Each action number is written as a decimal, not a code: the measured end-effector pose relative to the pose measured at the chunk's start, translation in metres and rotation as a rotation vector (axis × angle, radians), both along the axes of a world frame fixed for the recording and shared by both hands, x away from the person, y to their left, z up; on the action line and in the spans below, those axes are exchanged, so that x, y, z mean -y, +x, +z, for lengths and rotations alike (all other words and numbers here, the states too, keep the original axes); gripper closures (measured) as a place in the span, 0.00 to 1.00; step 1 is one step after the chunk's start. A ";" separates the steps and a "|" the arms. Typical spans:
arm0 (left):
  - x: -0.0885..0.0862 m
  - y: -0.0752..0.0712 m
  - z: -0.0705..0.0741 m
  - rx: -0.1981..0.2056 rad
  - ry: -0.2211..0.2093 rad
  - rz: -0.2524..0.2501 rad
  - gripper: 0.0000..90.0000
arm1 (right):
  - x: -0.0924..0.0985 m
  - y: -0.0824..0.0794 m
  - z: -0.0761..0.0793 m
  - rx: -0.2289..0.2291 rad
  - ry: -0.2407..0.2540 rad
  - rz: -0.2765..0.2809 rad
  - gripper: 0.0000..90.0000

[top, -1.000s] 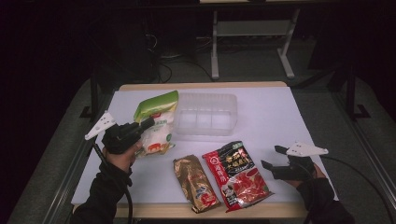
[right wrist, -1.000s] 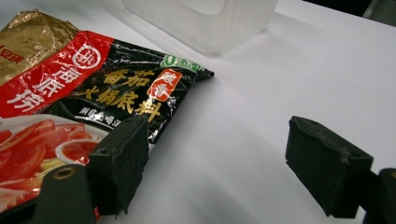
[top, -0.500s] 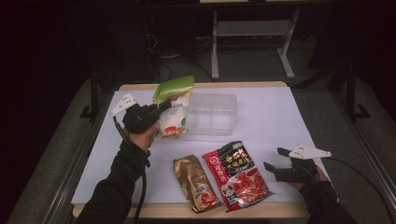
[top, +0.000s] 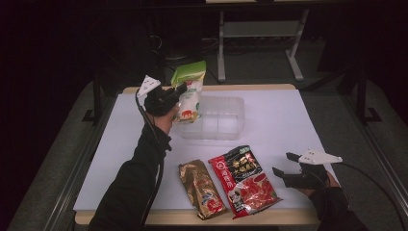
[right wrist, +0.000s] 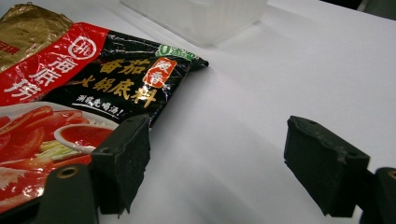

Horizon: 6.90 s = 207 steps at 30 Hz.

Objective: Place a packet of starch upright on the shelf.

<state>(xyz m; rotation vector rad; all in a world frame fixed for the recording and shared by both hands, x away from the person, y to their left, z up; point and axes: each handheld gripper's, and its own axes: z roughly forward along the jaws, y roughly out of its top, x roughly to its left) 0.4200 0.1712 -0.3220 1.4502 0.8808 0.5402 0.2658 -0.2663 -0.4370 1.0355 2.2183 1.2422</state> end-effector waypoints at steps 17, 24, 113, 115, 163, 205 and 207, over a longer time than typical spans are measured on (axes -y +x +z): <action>0.018 0.035 -0.020 0.000 -0.036 0.123 0.93 | 0.000 -0.001 -0.001 0.001 -0.002 0.001 0.25; 0.027 0.037 -0.036 0.020 -0.056 0.119 0.91 | 0.000 -0.001 -0.001 0.001 -0.007 0.006 0.25; -0.037 -0.088 -0.082 -0.174 0.420 -0.389 0.39 | 0.000 -0.019 -0.007 -0.035 -0.062 -0.003 0.34; -0.043 -0.092 -0.085 -0.211 0.383 -0.394 0.38 | 0.000 -0.019 -0.006 -0.030 -0.063 -0.003 0.34; -0.010 -0.109 -0.133 -0.500 0.229 -0.466 0.76 | -0.008 -0.017 -0.006 -0.039 -0.109 0.028 0.33; -0.055 -0.140 -0.047 -0.038 -0.008 -0.346 0.97 | -0.004 -0.010 -0.002 0.006 -0.086 -0.018 0.36; -0.055 -0.139 -0.046 -0.027 -0.008 -0.338 0.97 | -0.004 -0.010 -0.001 0.009 -0.084 -0.024 0.36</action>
